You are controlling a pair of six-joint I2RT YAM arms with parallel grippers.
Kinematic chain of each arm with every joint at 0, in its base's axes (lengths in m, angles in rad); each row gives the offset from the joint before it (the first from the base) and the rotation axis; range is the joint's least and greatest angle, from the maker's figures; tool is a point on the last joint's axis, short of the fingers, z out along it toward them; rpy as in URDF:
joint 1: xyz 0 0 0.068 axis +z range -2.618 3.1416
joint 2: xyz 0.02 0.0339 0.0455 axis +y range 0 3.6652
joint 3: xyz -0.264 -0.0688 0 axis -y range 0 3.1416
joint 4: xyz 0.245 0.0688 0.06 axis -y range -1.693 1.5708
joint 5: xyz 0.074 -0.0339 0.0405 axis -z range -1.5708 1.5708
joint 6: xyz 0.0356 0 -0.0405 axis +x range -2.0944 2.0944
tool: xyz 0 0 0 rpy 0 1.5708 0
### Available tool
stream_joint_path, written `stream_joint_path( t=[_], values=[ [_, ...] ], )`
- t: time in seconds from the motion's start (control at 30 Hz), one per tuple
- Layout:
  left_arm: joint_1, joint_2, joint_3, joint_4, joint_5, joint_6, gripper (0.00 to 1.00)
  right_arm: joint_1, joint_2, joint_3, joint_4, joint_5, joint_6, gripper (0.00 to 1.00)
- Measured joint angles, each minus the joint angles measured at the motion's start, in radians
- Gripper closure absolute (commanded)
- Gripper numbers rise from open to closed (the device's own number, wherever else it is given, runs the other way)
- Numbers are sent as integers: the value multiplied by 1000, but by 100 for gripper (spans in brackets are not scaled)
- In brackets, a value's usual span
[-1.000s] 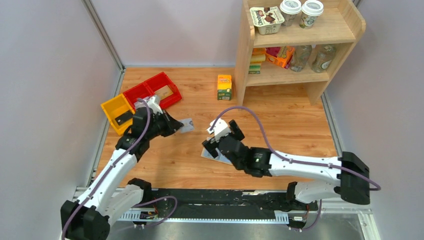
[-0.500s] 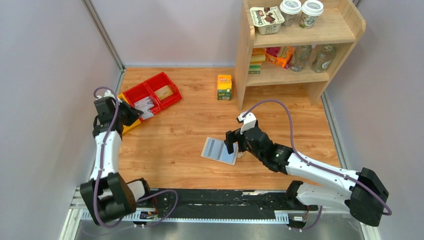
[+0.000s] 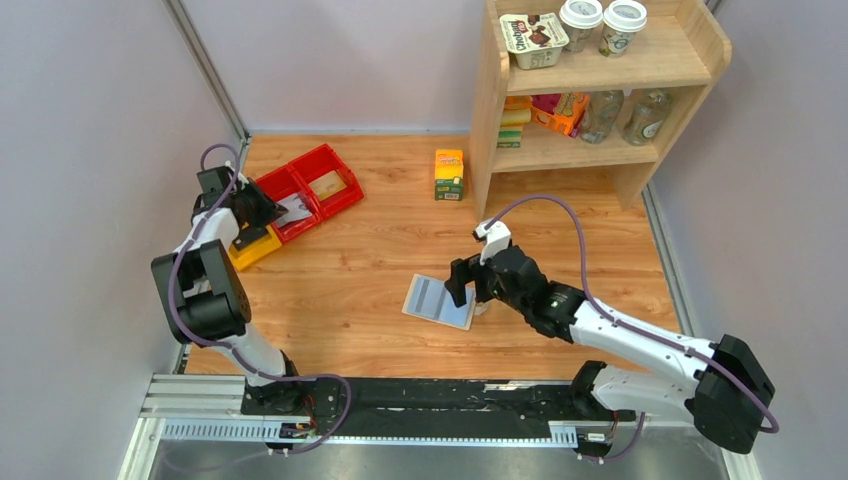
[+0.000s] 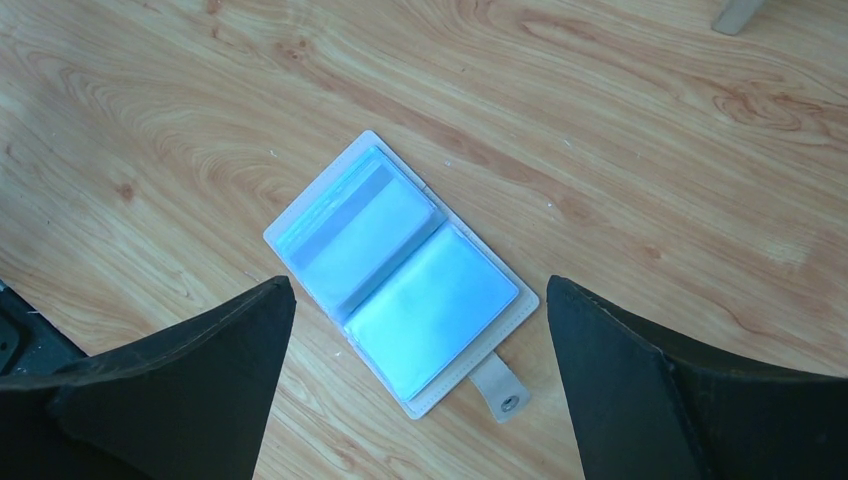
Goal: Take the credit cards out of the card holder
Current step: Place the credit card in the storage box.
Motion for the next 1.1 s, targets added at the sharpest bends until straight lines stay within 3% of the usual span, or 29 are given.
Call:
stream_joint_path(
  t=[0.33,0.77,0.83,1.0,1.1],
  values=[
    [1,145,67,66,10,-3,97,-9,72,87,-60,-54,10,0],
    [-1,158,98,115,-9,-37,96,-9,32,105,-145,-64,48,0],
    [-5,172,110,125,-9,-40,88,-9,22,105,-153,-64,52,0],
    [-13,222,153,95,-34,-43,55,-11,4,106,-189,-63,57,0],
    [-15,222,175,45,-65,-32,46,-10,-1,110,-216,-60,60,0]
  ],
)
